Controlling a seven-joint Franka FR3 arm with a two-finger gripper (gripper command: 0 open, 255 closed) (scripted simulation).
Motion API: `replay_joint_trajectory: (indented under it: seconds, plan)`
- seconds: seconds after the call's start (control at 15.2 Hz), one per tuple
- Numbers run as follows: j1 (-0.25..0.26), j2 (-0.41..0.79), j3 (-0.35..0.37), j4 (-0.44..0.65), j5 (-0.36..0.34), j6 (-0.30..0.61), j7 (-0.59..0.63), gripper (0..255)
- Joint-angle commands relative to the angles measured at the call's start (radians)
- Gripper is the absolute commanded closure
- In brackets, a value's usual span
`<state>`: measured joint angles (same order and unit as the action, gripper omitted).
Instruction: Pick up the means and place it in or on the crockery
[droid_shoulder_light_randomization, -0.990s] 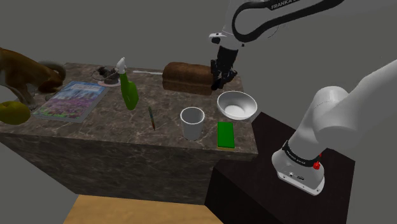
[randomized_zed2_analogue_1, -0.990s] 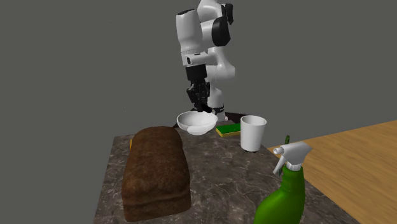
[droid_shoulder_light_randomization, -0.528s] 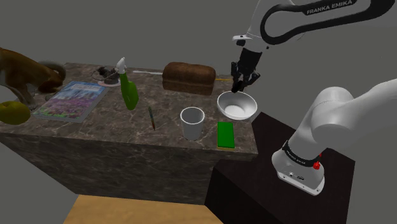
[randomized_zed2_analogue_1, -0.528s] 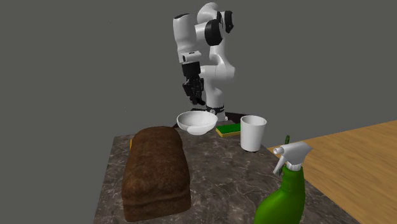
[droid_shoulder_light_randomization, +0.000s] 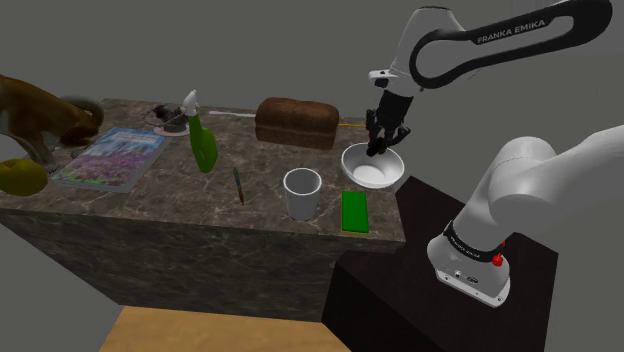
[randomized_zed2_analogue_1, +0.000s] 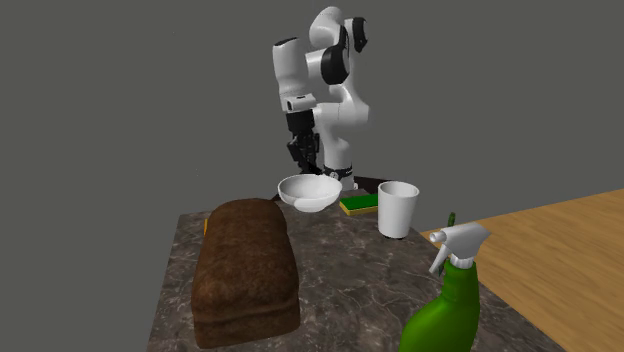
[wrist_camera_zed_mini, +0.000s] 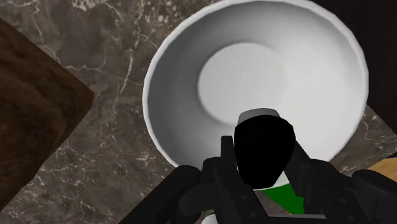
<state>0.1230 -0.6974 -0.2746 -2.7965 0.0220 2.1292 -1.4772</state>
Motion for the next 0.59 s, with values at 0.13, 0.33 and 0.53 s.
replay_joint_trajectory:
  seconds: [0.13, 0.33, 0.53]
  plan:
    - [0.002, 0.028, -0.010, -0.041, 0.001, 0.069, -0.012, 255]
    - [0.006, 0.057, -0.019, -0.066, 0.004, 0.123, -0.023, 255]
    - [0.008, 0.064, -0.021, -0.071, 0.004, 0.134, -0.026, 255]
